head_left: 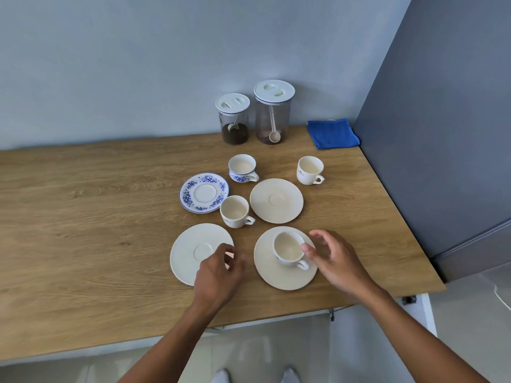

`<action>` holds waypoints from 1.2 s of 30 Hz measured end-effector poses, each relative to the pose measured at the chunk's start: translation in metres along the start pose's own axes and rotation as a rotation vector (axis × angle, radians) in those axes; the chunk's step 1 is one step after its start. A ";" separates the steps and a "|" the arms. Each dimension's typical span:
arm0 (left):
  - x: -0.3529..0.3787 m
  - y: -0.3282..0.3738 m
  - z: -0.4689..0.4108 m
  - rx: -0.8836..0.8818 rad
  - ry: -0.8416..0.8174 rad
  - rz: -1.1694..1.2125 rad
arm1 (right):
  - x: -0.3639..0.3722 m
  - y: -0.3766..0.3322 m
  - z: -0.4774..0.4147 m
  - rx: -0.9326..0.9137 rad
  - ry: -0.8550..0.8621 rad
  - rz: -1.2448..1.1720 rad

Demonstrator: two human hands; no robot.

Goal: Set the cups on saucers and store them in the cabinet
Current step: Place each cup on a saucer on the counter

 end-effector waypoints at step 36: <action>-0.087 -0.101 -0.061 -0.227 0.116 -0.041 | 0.082 -0.102 -0.114 -0.147 -0.465 -0.196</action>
Point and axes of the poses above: each hand's wrist, its own z-axis away from the middle knuckle, its own x-axis out of the palm, y = z × x, the point moved 4 cm from there along -z, towards the middle knuckle, and after that the axes turned 8 degrees about -x, right-handed, at the moved point
